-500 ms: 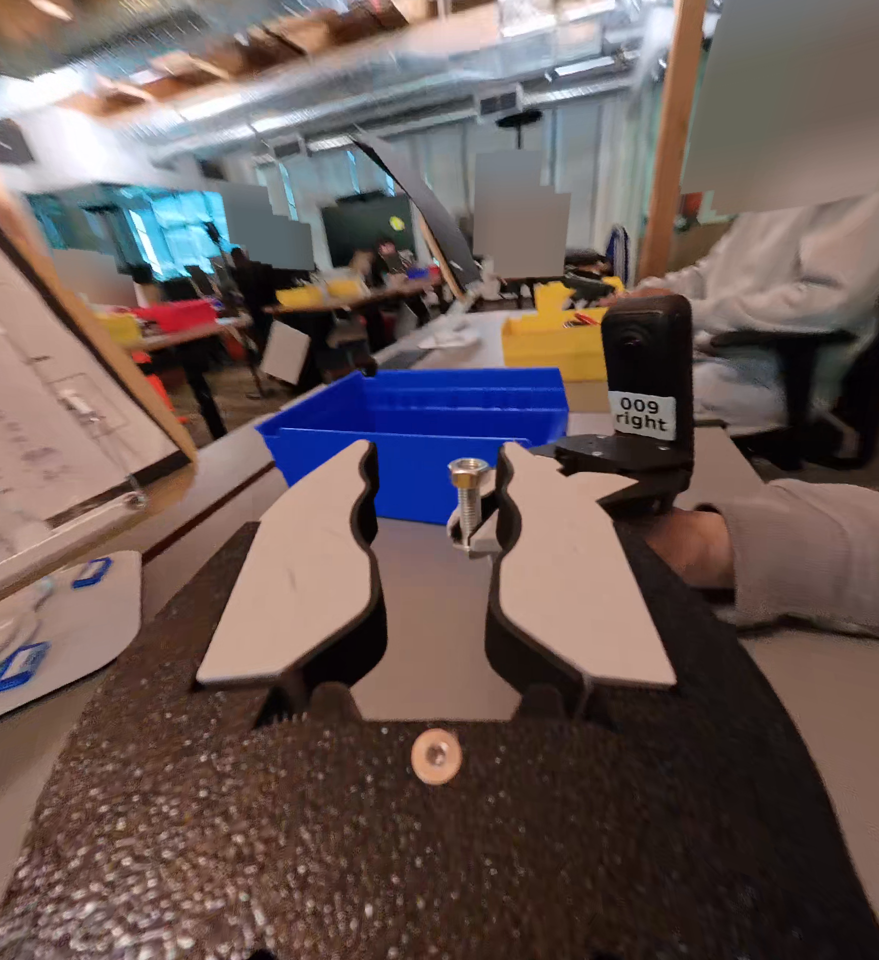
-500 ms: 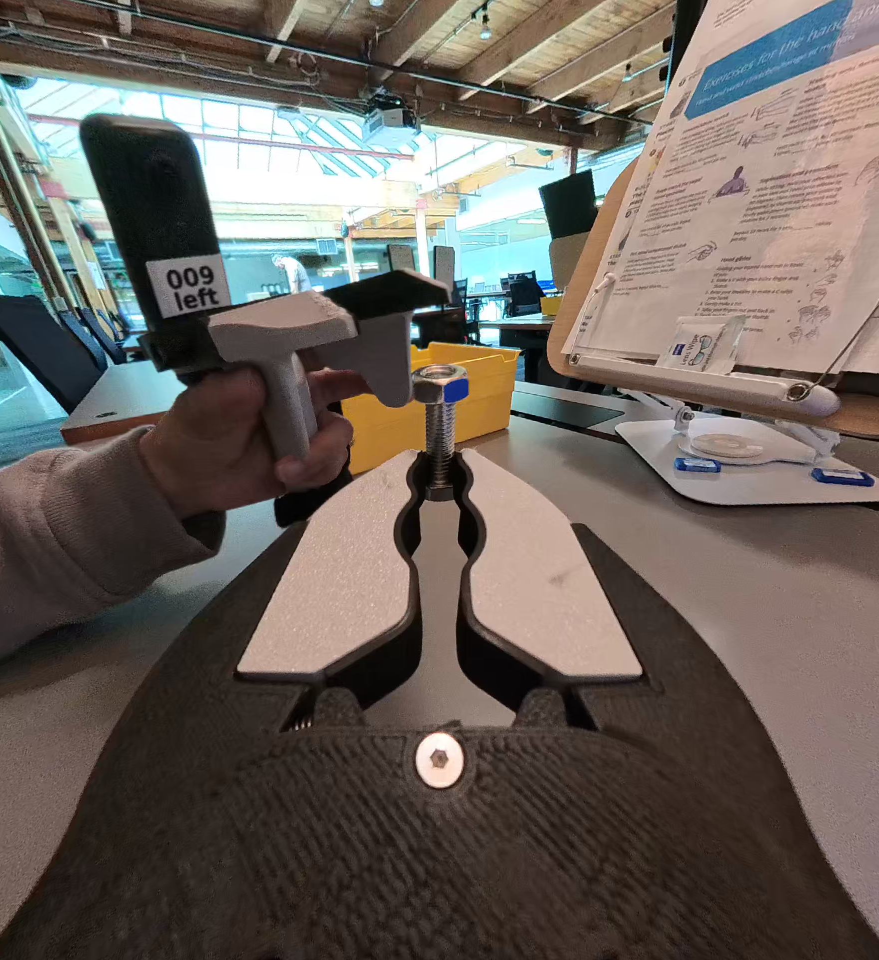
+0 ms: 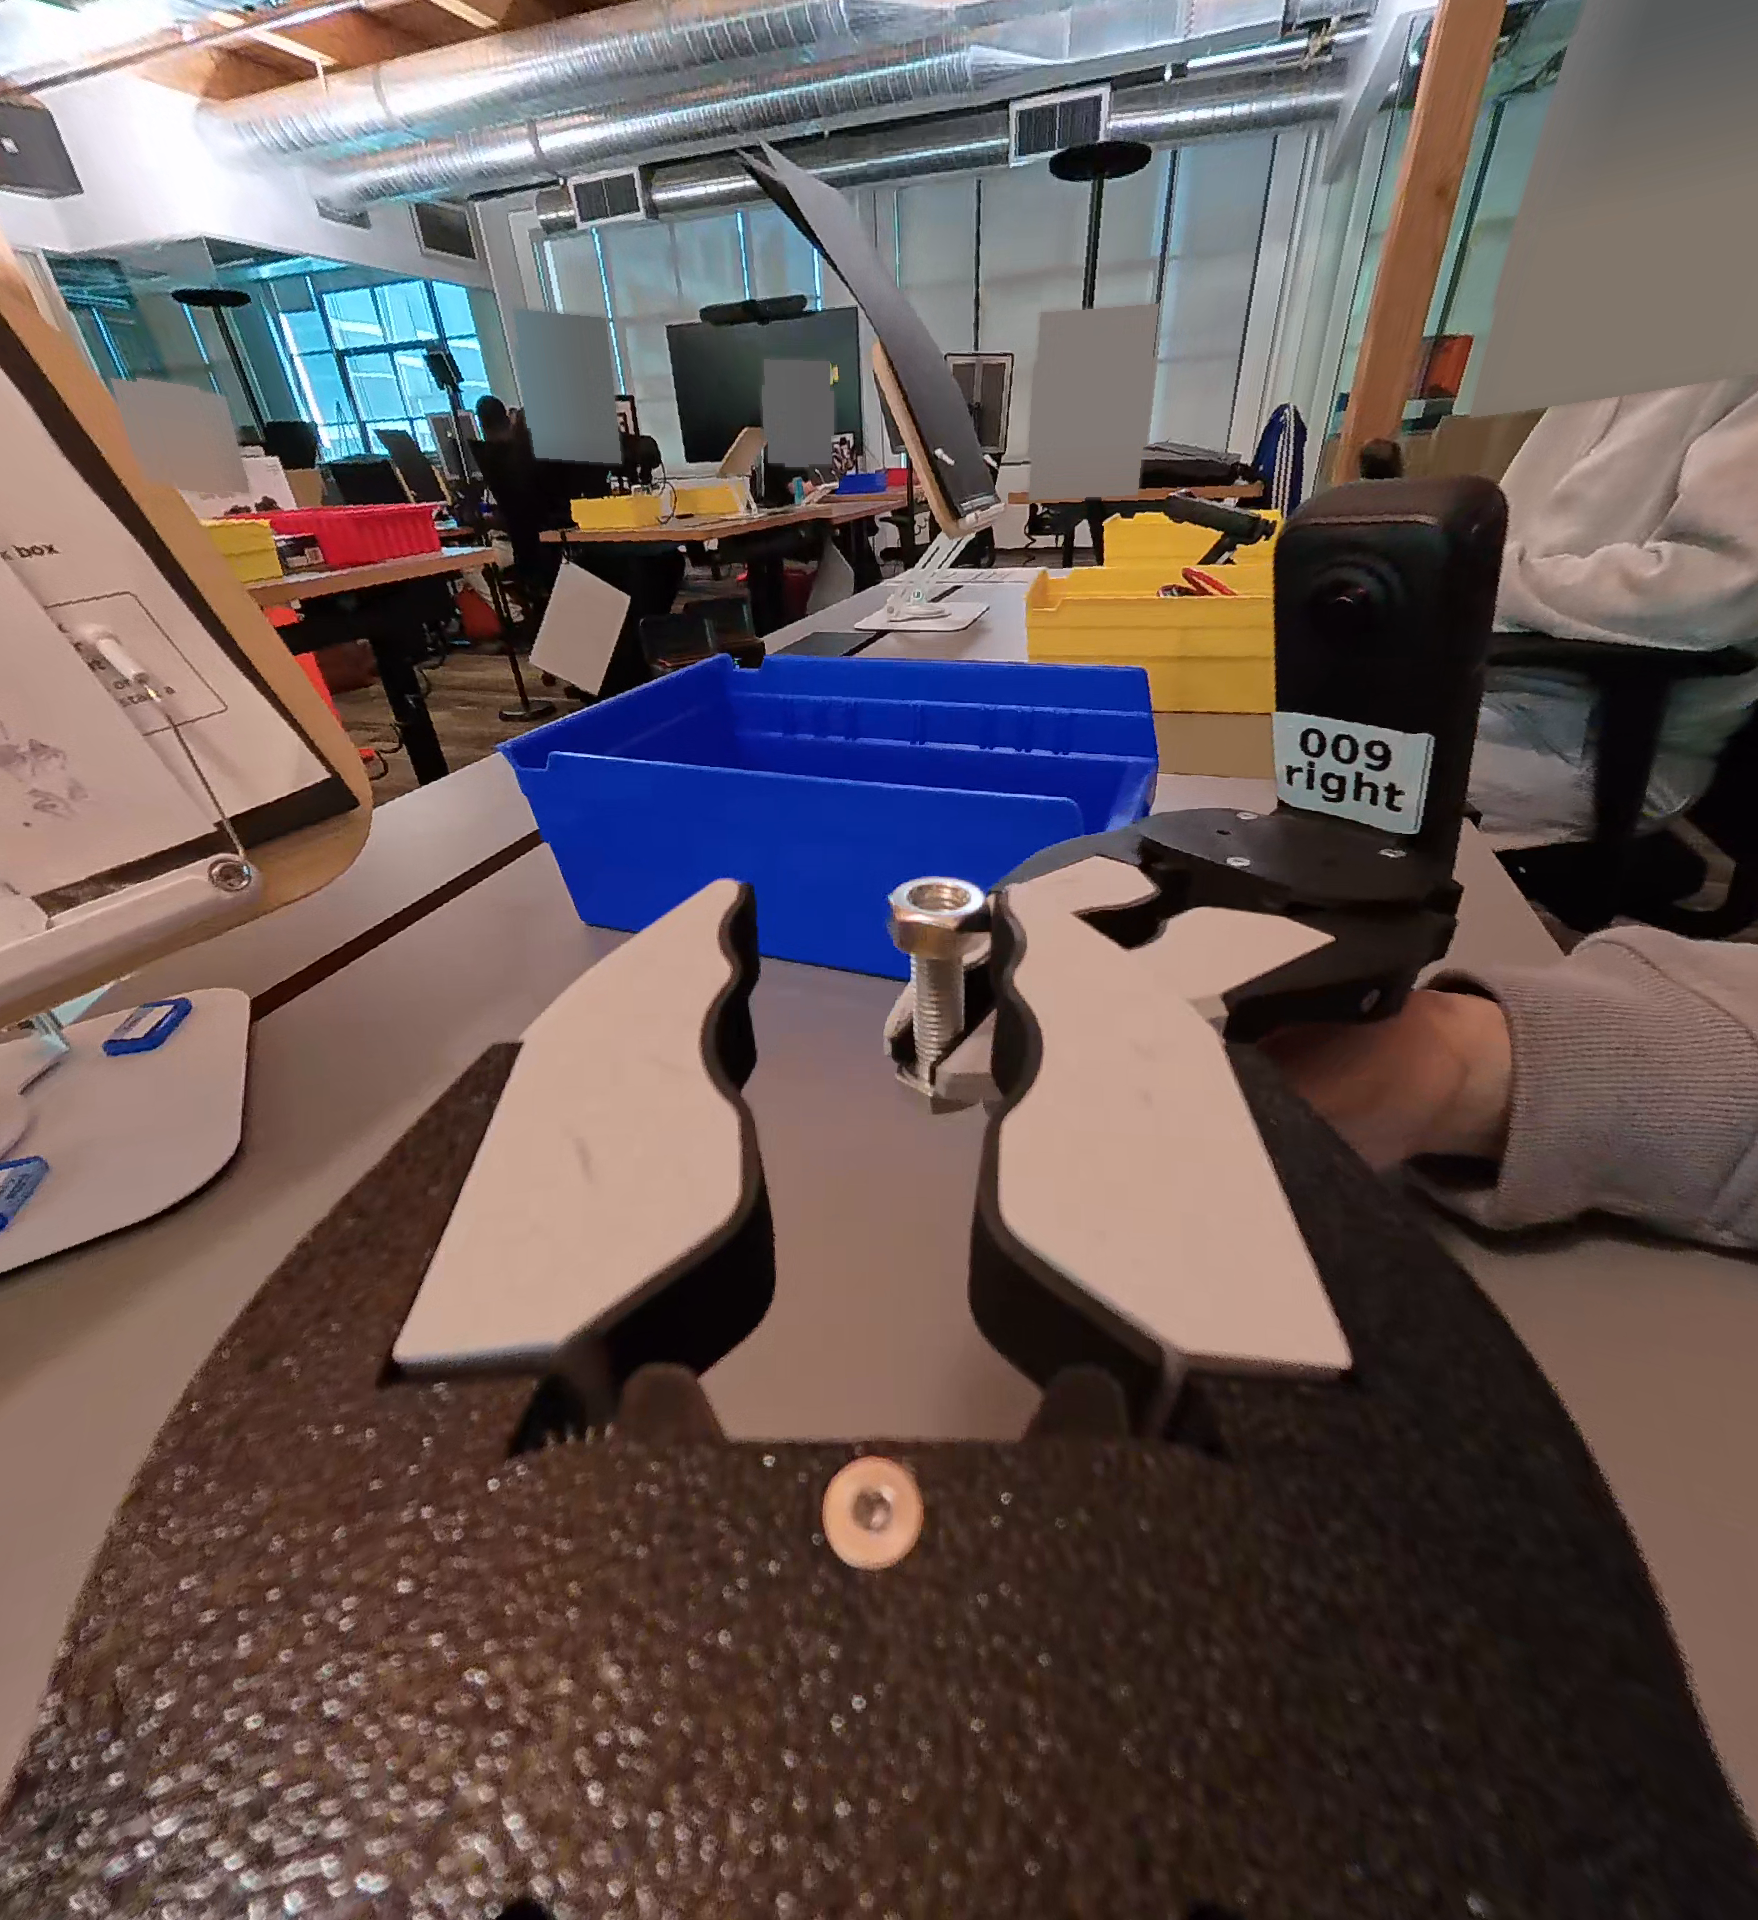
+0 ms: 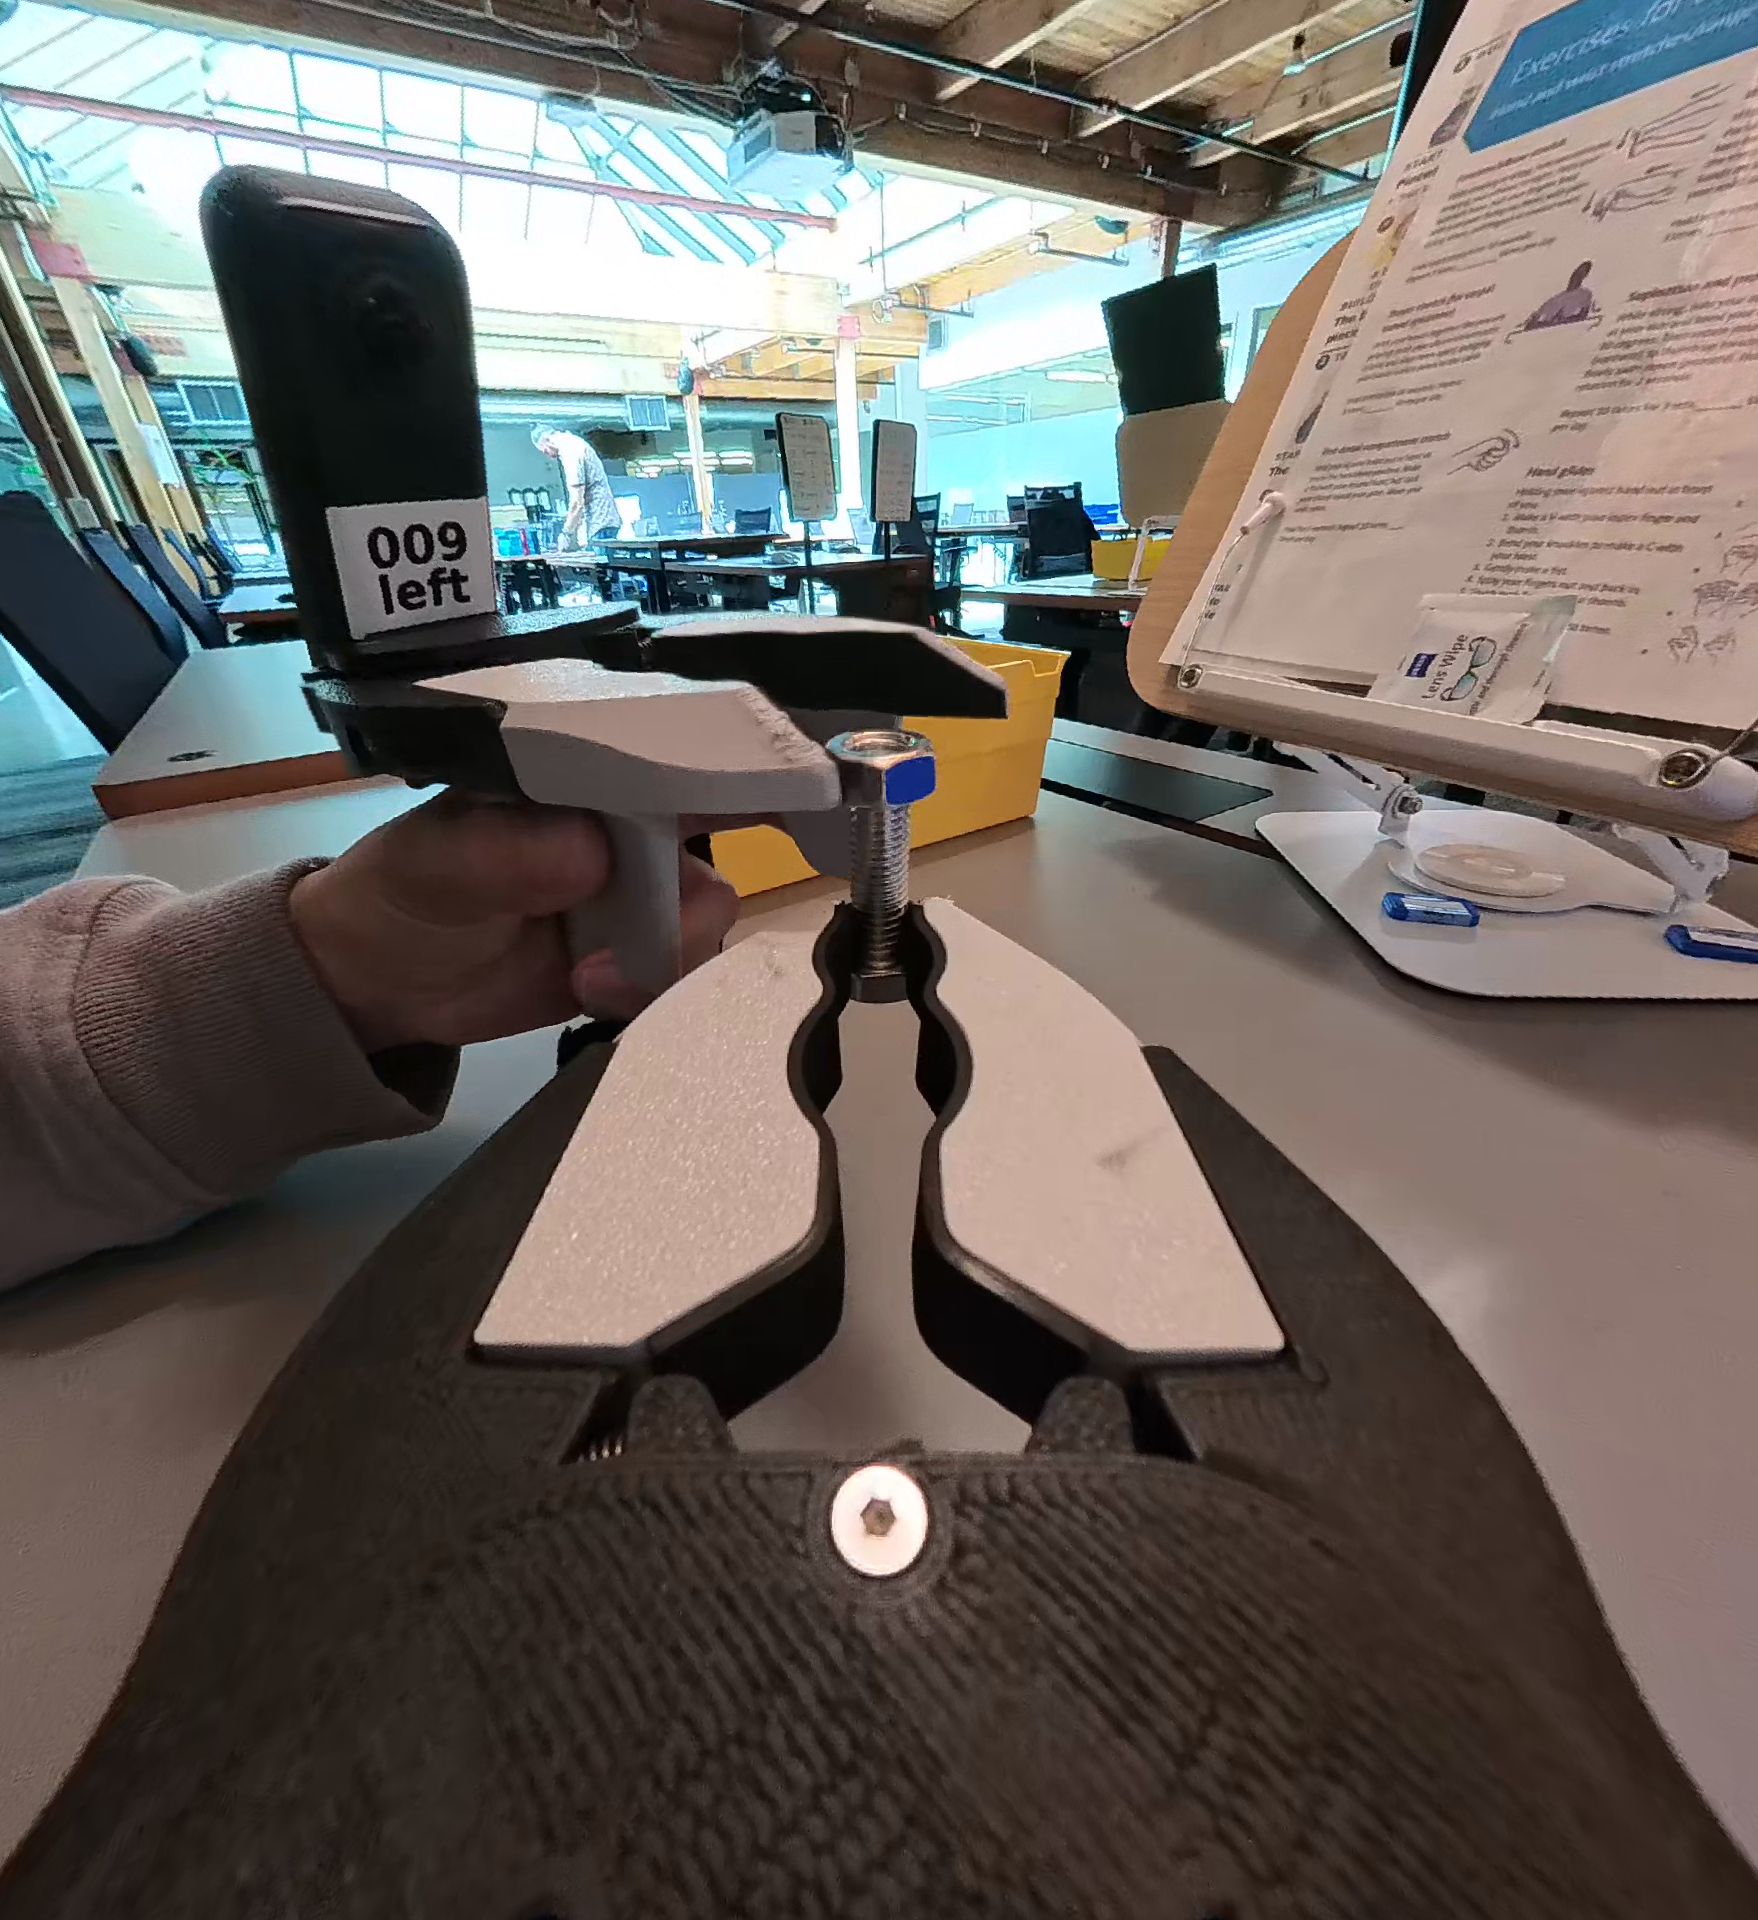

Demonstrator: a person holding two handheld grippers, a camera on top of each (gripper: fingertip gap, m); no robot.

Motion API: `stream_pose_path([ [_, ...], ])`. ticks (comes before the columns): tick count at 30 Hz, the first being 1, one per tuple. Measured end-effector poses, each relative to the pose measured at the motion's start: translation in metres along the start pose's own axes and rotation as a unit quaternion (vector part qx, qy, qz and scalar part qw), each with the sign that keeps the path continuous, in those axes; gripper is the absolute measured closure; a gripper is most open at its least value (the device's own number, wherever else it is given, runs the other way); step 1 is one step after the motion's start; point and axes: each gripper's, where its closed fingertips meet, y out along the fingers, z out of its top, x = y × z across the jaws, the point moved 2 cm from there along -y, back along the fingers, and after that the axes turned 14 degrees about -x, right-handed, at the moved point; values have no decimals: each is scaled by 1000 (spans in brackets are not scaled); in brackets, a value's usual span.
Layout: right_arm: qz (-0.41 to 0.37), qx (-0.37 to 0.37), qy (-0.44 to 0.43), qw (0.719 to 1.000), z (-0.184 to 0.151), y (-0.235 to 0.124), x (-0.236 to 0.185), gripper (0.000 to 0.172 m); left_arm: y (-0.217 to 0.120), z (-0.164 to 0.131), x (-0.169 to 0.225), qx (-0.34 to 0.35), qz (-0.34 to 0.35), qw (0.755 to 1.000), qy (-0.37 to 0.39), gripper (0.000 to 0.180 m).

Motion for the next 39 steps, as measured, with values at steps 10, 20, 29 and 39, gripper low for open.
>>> stream_pose_path([
  [10,-10,7,4,1000,1,-4,6,163,-11,1,-13,1,23,1000,-9,140],
  [20,-3,2,-2,1000,0,-1,2,163,1,1,0,8,-14,1000,-24,138],
  [29,-13,7,7,1000,1,-5,8,163,-13,0,-20,10,29,999,-37,141],
  [39,-14,-1,-1,1000,-1,-2,5,163,0,-2,-7,6,0,999,-43,136],
])
